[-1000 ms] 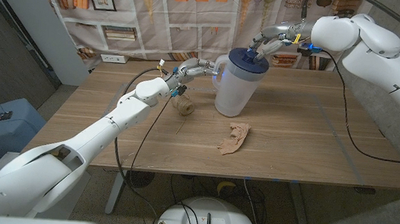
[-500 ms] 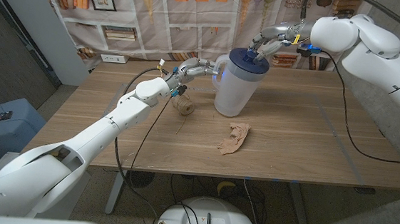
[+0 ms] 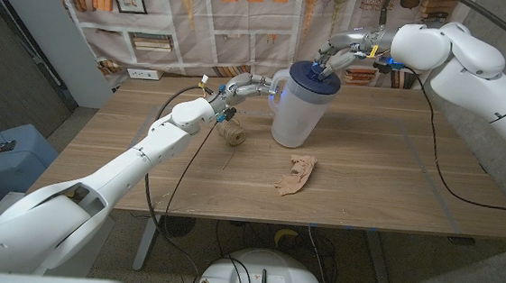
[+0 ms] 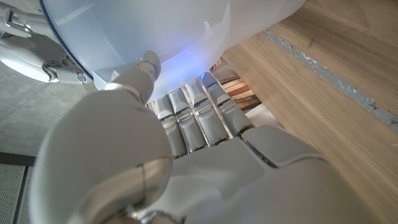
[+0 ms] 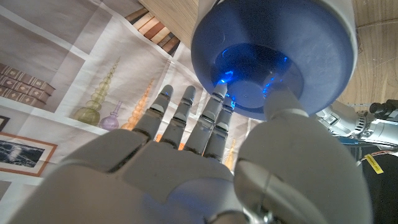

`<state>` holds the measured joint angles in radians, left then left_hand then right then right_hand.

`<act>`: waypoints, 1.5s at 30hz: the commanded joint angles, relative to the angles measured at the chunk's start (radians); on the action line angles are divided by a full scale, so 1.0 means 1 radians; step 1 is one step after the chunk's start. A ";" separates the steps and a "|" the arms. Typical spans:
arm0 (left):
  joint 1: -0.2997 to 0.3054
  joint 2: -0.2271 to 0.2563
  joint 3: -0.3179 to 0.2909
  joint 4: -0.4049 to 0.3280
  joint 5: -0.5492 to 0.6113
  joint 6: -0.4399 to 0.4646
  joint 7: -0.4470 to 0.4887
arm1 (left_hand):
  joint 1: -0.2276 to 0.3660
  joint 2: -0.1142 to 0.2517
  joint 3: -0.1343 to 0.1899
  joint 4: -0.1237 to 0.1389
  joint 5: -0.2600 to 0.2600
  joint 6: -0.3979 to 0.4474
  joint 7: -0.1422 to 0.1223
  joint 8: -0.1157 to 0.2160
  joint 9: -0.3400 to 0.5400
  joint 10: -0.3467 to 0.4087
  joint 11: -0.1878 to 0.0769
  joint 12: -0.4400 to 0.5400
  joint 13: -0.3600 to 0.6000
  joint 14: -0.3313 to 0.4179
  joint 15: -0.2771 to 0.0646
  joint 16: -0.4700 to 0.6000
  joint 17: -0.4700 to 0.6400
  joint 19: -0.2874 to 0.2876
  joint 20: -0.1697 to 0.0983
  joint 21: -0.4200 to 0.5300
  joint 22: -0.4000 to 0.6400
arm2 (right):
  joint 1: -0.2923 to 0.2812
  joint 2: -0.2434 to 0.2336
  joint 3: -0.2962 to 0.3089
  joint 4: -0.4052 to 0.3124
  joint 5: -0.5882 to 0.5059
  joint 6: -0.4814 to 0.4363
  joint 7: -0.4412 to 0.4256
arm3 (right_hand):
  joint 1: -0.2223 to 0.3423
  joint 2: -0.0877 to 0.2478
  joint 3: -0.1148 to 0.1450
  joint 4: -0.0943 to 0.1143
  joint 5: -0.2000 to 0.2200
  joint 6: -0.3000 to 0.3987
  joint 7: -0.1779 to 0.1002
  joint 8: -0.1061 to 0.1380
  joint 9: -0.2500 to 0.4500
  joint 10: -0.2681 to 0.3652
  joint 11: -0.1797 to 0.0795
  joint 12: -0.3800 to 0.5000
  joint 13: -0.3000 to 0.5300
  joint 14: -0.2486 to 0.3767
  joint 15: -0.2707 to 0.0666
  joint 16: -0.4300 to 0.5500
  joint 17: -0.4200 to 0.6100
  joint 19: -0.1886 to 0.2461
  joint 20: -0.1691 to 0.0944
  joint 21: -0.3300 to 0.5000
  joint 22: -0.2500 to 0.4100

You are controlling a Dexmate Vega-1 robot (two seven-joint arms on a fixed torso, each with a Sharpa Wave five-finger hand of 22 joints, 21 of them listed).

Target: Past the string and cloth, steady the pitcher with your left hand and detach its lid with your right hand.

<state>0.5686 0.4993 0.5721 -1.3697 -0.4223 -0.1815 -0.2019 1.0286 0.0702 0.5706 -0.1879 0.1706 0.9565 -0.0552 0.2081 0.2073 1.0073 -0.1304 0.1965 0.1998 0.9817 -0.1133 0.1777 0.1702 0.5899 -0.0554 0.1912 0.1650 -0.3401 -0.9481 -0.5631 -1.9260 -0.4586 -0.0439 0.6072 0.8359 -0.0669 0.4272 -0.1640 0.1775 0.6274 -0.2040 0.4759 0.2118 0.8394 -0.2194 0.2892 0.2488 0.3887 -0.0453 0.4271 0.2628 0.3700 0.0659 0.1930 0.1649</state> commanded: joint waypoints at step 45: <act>0.004 0.005 0.000 0.000 -0.006 -0.002 -0.010 | 0.012 0.058 0.007 0.012 0.005 0.051 0.036 0.005 0.002 0.050 -0.045 0.006 0.000 0.049 -0.121 0.005 0.002 0.010 -0.141 0.001 0.004 | -0.039 -0.007 0.035 0.005 0.066 0.002 -0.069 | 0.137 0.117 -0.038 0.004 0.007 0.152 -0.016 0.074 0.006 0.148 -0.005 -0.012 0.005 0.053 -0.144 0.093 0.050 0.039 -0.042 0.001 0.005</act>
<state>0.5765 0.5062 0.5689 -1.3750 -0.4271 -0.1837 -0.2062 1.0286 0.0702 0.5687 -0.1860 0.1690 0.9565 -0.0552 0.2081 0.2065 1.0072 -0.1305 0.1994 0.1980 0.9824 -0.1126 0.1779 0.1698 0.5899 -0.0554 0.1911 0.1650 -0.3856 -0.9537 -0.5300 -1.9295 -0.4102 -0.0379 0.5360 0.9179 -0.0218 0.3944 -0.1613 0.1779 0.7166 -0.1682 0.5421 0.2080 0.9694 -0.2161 0.2775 0.2502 0.4381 -0.0483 0.5143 0.3089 0.4055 0.0302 0.1930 0.1649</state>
